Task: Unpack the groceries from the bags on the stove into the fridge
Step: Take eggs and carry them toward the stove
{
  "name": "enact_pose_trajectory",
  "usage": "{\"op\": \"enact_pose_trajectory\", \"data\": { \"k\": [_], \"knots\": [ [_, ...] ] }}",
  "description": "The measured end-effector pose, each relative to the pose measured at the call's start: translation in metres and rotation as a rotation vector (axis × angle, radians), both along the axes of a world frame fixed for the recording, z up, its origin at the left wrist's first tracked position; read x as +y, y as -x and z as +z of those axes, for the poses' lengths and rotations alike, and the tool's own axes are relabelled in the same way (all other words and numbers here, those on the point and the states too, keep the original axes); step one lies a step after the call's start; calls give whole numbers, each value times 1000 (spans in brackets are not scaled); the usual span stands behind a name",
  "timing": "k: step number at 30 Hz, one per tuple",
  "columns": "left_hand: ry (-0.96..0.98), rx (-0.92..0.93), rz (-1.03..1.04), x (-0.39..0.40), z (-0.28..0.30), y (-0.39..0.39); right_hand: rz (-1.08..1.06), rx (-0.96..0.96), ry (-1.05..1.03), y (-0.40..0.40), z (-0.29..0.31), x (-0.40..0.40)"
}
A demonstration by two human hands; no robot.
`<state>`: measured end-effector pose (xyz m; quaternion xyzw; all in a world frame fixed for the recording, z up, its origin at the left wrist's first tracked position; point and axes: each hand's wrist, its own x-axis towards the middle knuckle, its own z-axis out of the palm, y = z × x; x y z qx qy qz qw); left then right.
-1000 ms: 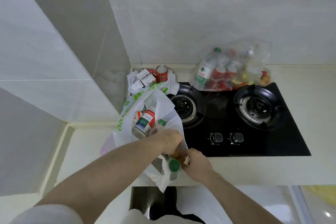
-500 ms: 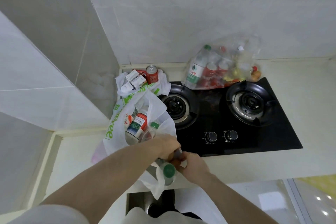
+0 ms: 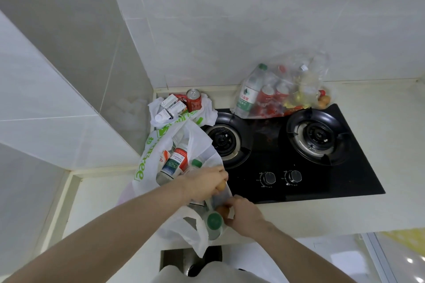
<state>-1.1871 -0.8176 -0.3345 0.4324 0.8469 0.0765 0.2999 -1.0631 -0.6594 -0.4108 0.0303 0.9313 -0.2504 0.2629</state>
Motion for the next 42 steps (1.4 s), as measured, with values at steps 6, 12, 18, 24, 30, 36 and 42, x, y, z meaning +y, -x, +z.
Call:
{"op": "enact_pose_trajectory", "data": {
  "k": [6, 12, 18, 24, 30, 36, 42],
  "knots": [
    [-254, 7, 283, -32, 50, -5, 145, 20, -26, 7, -1, -4],
    [-353, 32, 401, -43, 74, -29, 212, 44, -43, 10, -3, -1],
    [-454, -22, 579, -52, 78, -36, -160, 26, 293, -2, 2, 15],
    [-612, -159, 799, -61, 84, -48, -530, 119, 590, -13, 38, 13],
    [-737, -352, 806, -61, 105, -70, -662, 200, 752, -31, 78, 5],
    [-787, -403, 721, -39, 120, -88, -841, 309, 798, -80, 135, 15],
    [-791, -460, 616, 32, 136, -109, -958, 434, 736, -148, 181, 63]
  ]
}}
